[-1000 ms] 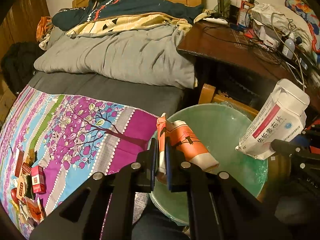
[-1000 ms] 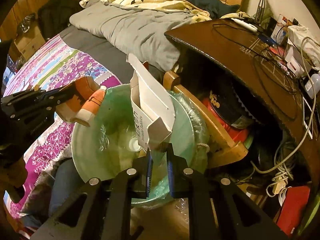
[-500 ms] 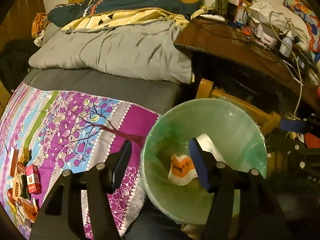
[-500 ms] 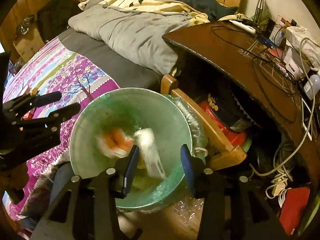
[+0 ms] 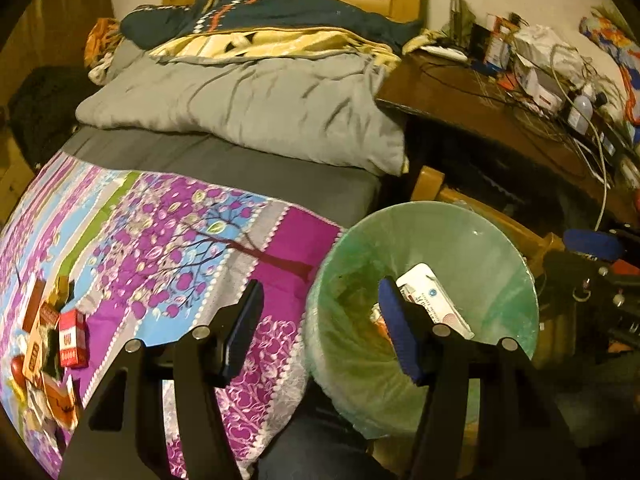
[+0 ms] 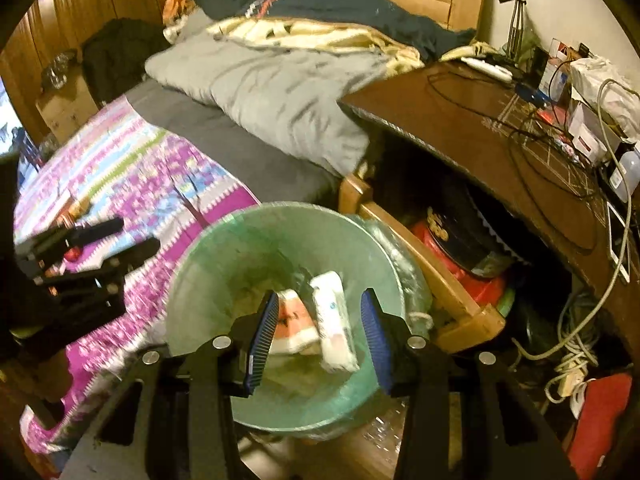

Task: Collect trash
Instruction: 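Move both tools back to the trash on the bed, then grasp the folded paper bag with the left tool while the right tool grasps the red cigarette pack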

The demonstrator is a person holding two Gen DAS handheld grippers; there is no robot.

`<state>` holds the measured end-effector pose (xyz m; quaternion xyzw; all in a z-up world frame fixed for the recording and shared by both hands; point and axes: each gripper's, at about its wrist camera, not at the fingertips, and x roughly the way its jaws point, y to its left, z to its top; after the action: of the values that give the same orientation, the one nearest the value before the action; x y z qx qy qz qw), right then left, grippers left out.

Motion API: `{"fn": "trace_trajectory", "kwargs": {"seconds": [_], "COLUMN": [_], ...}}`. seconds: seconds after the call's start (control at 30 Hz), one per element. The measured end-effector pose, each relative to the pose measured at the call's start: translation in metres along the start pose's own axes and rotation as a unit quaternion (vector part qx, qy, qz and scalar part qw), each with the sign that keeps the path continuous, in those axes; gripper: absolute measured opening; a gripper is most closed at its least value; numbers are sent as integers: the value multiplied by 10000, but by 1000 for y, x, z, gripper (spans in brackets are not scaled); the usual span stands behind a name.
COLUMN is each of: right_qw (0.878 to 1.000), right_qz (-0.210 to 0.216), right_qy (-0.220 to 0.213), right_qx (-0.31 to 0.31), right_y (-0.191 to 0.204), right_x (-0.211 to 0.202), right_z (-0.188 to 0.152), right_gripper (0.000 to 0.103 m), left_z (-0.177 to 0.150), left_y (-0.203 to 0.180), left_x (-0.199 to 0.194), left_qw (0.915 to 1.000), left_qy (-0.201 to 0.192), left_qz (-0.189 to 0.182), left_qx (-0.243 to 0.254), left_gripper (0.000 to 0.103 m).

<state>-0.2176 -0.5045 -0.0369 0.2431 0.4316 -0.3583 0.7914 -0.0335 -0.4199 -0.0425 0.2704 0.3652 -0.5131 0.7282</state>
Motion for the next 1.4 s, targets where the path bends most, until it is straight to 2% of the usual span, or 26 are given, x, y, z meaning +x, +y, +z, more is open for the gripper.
{"fn": "trace_trajectory", "kwargs": {"seconds": [0.2,0.3,0.47,0.67,0.8,0.9,1.03,1.2,1.3,1.4], "right_qw": [9987,9973,9949,9899,9848,9788,9657,9509,9492,9484], "right_qz": [197,352,635,974,1286,1546,1903,2324,2414,2461], "right_qy": [-461,-611,-635,-632,-535,-379,-140,307,433,456], "right_qx": [-113,-187,-455,-819,-1042,-1290,-1759,-2019,-1970,-1948], "right_y": [33,53,97,151,196,232,294,369,396,415], "right_x": [-14,-17,-14,-7,8,27,58,104,124,136], "right_z": [10,14,20,21,22,22,20,27,36,42], "right_gripper": [45,45,46,46,46,46,46,46,47,53], "left_z": [-19,-34,-55,-87,-116,-140,-169,-192,-202,-200], "left_y": [38,67,105,146,180,211,250,291,311,316], "left_x": [-19,-28,-40,-58,-65,-68,-73,-74,-75,-69], "left_qw": [9983,9950,9876,9767,9666,9560,9425,9359,9327,9371], "left_qy": [-247,-290,-328,-460,-429,-340,-287,-358,-456,-498], "left_qz": [203,359,619,1093,1357,1554,1785,1851,1822,1703], "left_qx": [-479,-881,-1408,-1790,-2133,-2467,-2812,-2976,-3079,-3006], "left_gripper": [57,57,57,57,58,57,58,57,57,57]}}
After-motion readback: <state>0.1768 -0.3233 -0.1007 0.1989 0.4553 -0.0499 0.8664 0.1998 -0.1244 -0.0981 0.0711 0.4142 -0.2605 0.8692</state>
